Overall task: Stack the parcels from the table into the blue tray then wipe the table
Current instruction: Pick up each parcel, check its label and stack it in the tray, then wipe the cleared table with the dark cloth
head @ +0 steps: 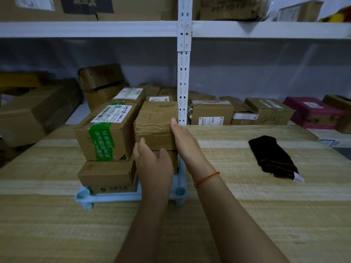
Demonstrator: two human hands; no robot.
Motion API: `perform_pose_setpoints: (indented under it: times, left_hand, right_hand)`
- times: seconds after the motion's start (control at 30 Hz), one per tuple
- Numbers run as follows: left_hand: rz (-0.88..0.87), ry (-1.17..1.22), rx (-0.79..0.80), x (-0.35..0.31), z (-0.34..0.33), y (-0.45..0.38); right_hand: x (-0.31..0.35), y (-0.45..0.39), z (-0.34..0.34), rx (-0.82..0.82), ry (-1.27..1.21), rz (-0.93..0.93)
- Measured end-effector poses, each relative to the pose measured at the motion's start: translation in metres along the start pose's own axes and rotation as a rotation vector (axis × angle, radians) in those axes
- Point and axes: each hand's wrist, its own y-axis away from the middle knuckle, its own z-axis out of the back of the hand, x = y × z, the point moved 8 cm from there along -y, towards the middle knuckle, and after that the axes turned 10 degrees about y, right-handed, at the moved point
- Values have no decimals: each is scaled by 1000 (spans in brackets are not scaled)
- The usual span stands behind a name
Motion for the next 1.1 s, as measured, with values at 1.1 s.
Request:
perform_pose_setpoints:
  times: [1.1]
  left_hand:
    - [-141, -375, 709, -2, -190, 58]
  right_hand:
    - [-123, -5, 164, -343, 13, -284]
